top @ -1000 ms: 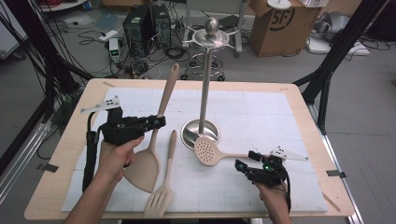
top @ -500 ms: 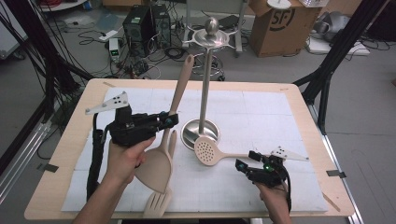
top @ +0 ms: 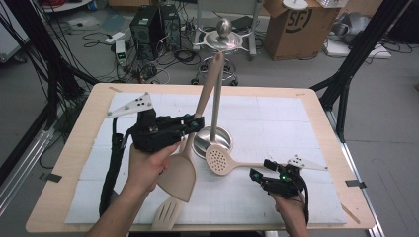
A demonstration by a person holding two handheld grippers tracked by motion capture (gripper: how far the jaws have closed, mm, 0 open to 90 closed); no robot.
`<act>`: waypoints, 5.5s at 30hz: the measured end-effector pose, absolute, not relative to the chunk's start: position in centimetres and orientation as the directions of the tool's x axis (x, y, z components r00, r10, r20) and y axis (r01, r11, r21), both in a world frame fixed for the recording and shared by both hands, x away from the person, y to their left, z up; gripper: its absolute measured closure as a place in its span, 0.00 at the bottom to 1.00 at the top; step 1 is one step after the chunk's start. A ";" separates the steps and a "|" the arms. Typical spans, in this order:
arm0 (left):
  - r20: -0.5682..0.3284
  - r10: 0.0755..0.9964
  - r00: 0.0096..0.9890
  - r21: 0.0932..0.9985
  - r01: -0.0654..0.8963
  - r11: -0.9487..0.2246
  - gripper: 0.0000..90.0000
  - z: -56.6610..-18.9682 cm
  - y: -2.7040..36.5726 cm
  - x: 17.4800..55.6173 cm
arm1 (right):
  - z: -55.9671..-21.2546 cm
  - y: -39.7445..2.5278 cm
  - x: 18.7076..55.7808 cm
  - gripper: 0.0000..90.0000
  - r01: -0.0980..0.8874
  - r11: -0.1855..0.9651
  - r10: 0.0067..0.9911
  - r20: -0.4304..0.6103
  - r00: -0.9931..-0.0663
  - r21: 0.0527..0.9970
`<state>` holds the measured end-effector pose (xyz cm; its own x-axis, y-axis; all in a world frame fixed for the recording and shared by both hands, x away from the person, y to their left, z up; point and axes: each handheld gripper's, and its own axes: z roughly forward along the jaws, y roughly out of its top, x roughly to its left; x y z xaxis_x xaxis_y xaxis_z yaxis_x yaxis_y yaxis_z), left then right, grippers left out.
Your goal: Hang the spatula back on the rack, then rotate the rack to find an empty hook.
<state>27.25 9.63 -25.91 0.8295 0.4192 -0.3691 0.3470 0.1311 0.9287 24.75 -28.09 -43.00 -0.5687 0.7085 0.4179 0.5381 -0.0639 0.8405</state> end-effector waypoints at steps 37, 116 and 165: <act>-0.385 0.495 0.779 0.920 0.366 0.139 0.85 -28.0 8.8 29.0 | -42.9 -28.4 24.6 0.16 0.534 -0.074 0.705 0.423 -0.569 0.842; -0.303 0.630 0.715 0.935 0.097 0.340 1.00 -20.6 3.5 31.2 | -43.0 -29.1 24.5 0.16 0.533 -0.092 0.708 0.432 -0.559 0.841; -0.417 0.633 0.653 0.894 0.168 0.416 1.00 -20.6 9.0 35.9 | -43.0 -29.0 24.6 0.16 0.538 -0.087 0.708 0.432 -0.559 0.839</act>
